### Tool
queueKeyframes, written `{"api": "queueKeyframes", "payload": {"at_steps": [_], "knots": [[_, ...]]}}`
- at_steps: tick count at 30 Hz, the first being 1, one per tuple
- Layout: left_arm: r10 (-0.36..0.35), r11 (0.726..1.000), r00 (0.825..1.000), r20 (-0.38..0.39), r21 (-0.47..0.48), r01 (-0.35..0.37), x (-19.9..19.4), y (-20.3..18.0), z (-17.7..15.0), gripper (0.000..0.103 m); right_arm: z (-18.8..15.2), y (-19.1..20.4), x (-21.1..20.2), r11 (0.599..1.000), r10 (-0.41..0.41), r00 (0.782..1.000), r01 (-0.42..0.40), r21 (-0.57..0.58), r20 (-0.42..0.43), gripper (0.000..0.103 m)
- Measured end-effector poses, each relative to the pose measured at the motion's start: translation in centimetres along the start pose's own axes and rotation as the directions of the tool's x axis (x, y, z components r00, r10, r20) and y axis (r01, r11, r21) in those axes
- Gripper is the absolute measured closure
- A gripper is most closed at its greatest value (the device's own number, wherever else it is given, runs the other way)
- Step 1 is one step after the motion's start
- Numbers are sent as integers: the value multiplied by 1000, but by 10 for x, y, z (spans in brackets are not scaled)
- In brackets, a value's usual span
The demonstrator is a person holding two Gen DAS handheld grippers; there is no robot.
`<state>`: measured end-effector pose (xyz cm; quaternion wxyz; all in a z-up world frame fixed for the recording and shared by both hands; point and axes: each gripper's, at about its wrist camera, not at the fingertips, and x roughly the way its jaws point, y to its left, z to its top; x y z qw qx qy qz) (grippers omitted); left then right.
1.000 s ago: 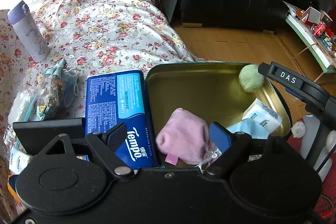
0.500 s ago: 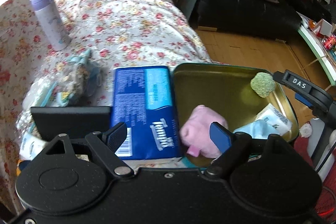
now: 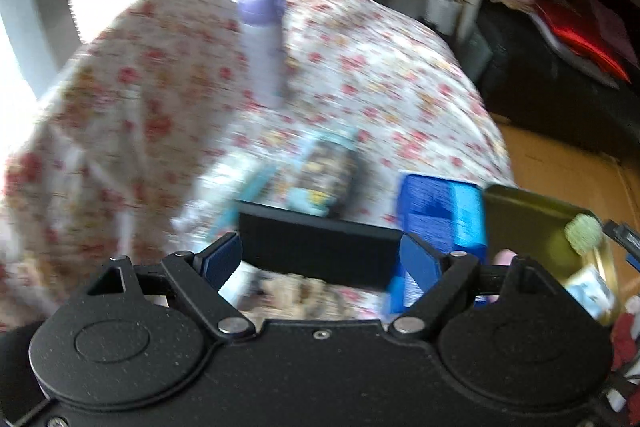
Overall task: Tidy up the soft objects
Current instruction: 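Withdraw both tools from the tin toward the pile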
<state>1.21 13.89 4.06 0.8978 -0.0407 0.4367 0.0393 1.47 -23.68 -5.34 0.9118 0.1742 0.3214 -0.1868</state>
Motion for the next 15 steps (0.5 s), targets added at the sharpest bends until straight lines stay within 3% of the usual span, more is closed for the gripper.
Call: {"api": "queueKeyframes", "payload": {"at_steps": [8, 15], "knots": [[92, 995, 995, 48, -36, -90, -18, 46, 1, 19, -2, 4, 0, 1000, -14, 1000, 14, -25, 3, 25], [174, 981, 979, 106, -106, -163, -47, 90, 2, 18, -3, 9, -2, 998, -37, 999, 37, -55, 2, 25]]}}
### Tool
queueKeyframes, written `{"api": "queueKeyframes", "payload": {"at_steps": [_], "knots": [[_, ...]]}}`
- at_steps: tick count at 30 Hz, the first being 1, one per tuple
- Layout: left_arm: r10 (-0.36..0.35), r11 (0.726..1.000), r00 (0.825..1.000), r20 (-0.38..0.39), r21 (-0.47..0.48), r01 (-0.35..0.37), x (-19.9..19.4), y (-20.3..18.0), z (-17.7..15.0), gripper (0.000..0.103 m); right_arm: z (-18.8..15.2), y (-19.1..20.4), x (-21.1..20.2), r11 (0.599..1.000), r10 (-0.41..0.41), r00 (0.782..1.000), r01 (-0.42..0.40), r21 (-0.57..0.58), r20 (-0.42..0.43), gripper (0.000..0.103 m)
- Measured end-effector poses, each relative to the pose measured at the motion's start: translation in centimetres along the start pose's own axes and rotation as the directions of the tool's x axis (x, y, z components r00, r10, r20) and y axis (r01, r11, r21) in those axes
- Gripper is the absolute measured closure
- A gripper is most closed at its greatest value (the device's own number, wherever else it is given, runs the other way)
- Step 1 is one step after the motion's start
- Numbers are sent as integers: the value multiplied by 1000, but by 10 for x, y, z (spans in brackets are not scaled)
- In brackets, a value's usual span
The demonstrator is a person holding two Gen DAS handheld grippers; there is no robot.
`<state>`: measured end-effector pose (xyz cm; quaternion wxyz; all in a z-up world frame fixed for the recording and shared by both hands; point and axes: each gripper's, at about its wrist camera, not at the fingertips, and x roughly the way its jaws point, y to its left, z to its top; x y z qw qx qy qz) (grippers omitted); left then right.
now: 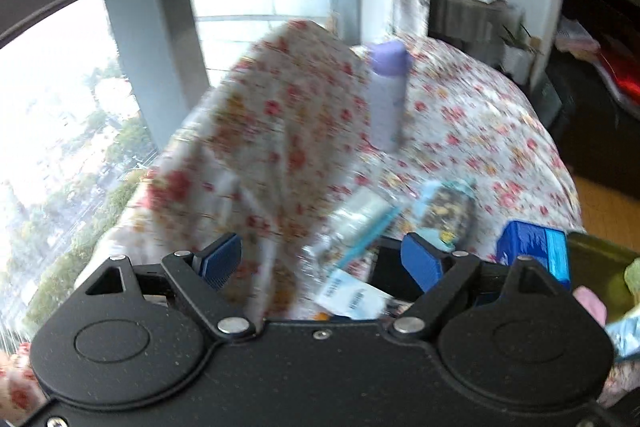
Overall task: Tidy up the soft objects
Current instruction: 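Withdraw both tools from the tin toward the pile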
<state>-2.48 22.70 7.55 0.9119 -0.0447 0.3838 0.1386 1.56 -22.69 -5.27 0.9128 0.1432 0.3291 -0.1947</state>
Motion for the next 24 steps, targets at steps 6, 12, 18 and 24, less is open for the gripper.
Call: {"api": "queueKeyframes", "payload": {"at_steps": [6, 12, 18, 24], "knots": [[90, 995, 996, 21, -39, -89, -7, 33, -3, 13, -3, 6, -5, 999, -33, 999, 33, -41, 6, 25], [82, 997, 995, -64, -3, -82, 23, 42, -16, 13, -9, 26, -24, 984, -57, 996, 68, -163, 73, 25], [2, 1000, 990, -141, 0, -2, 52, 41, -22, 14, -28, 61, -70, 967, 23, 991, 11, -256, 130, 25], [-63, 997, 992, -113, 42, 68, 58, 33, -6, 14, -67, 122, -129, 921, 274, 961, -249, -299, 46, 25]]}}
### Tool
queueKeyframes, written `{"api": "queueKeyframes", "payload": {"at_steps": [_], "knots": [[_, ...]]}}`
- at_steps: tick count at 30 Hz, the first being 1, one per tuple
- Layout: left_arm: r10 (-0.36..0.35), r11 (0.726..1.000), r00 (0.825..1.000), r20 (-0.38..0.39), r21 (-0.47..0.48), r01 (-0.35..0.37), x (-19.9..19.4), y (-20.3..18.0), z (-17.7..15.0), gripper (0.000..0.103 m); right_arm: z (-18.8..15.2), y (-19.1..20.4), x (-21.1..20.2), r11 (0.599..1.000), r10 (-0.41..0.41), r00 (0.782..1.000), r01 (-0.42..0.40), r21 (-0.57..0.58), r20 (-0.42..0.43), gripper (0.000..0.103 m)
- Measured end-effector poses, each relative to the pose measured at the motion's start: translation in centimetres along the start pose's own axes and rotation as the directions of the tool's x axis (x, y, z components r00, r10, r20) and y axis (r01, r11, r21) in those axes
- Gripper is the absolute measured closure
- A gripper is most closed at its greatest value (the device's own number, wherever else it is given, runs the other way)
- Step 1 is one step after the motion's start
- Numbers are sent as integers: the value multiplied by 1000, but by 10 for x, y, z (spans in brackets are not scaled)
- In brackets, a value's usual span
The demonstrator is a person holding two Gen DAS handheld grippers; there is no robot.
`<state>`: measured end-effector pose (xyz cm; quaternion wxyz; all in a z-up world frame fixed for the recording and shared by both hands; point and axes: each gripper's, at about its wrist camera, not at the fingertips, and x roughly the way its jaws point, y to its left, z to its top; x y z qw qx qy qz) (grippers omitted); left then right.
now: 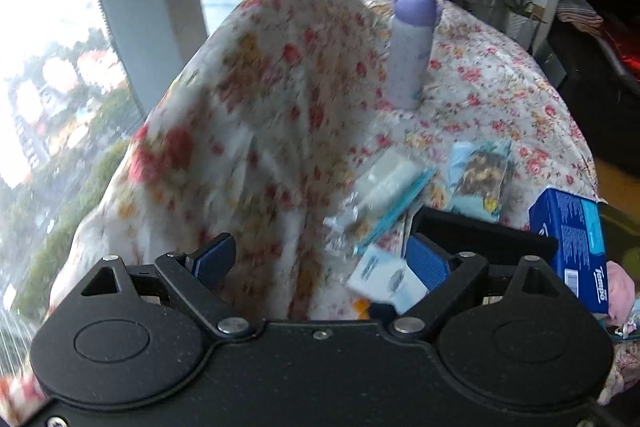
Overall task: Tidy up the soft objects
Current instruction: 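Withdraw both tools from the tin toward the pile, then grasp the beige lace cloth with the right tool while the left tool moves toward the plush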
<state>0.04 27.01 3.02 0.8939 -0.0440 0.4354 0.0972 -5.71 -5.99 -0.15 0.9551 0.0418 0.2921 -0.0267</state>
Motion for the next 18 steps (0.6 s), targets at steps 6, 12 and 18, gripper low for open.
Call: {"api": "queueKeyframes", "payload": {"at_steps": [6, 12, 18], "knots": [[-24, 999, 999, 39, 32, 23, 13, -8, 10, 14, -18, 87, 3, 961, 246, 960, -259, -93, -133, 25], [-82, 996, 996, 31, 23, 82, 20, -3, 8, 14, -43, 137, 27, 930, 279, 931, -323, -178, -234, 25], [-93, 996, 996, 11, 0, 93, 29, 0, 6, 14, -52, 158, 66, 935, 267, 907, -325, -140, -325, 25]]}}
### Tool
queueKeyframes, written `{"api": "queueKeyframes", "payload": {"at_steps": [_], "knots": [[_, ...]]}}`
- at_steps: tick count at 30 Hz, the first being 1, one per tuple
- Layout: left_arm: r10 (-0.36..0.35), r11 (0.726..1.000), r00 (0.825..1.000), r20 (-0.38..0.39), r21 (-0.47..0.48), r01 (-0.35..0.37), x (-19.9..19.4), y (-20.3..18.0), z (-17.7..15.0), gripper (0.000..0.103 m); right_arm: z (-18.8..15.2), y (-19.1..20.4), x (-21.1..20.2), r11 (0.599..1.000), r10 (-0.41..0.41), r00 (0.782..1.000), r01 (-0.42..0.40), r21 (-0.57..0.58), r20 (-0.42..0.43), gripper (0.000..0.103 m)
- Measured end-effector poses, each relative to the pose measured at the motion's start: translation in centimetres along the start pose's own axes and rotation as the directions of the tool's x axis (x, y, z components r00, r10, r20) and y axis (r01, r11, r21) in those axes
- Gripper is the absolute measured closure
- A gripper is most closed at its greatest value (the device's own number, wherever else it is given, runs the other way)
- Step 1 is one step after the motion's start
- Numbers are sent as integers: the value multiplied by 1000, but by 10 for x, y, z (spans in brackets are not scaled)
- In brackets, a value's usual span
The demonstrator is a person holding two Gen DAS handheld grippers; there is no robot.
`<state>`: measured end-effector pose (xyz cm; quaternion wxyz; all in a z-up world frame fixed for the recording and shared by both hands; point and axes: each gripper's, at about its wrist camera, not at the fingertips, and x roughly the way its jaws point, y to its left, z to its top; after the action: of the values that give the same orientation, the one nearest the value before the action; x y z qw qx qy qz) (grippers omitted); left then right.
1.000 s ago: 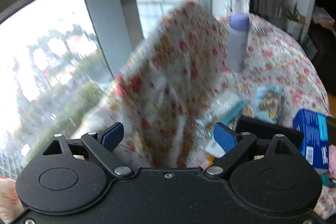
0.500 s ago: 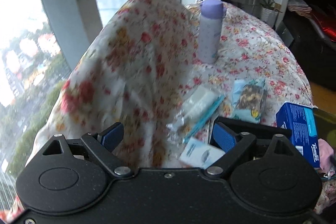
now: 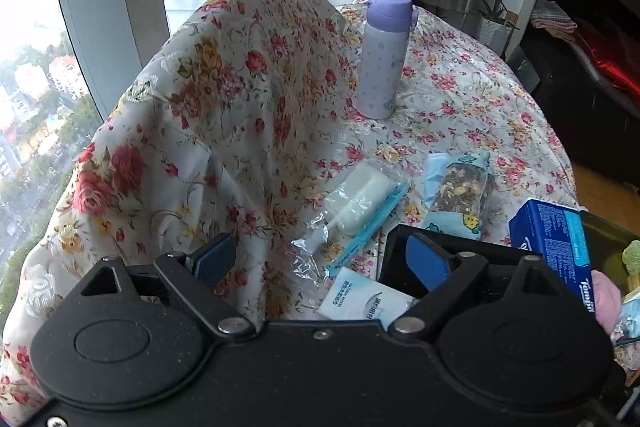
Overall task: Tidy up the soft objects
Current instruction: 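Grasp the beige lace cloth with the right tool while the left tool moves toward the plush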
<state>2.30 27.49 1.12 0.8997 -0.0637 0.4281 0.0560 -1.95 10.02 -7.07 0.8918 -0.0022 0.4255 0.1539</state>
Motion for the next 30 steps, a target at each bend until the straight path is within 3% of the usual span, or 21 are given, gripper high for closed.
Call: {"api": "queueKeyframes", "payload": {"at_steps": [7, 14, 18, 20, 30], "knots": [[36, 999, 999, 21, 39, -37, 2, -7, -4, 14, 2, 8, 30, 999, 7, 999, -9, -37, -54, 25], [-7, 1000, 1000, 4, 8, 7, 8, -1, -2, 14, 1, 13, 50, 998, -3, 997, -2, -70, -77, 23], [-22, 1000, 1000, -11, -17, 21, 10, 3, -2, 14, 0, 15, 48, 995, -4, 998, -3, -104, -65, 33], [-23, 1000, 1000, -11, -17, 23, 10, 2, -3, 14, -1, 15, 46, 992, 22, 998, -30, -124, -65, 50], [-26, 999, 999, -26, -21, 25, 14, 2, -3, 14, -7, 18, 30, 989, 27, 998, -36, -145, -62, 52]]}}
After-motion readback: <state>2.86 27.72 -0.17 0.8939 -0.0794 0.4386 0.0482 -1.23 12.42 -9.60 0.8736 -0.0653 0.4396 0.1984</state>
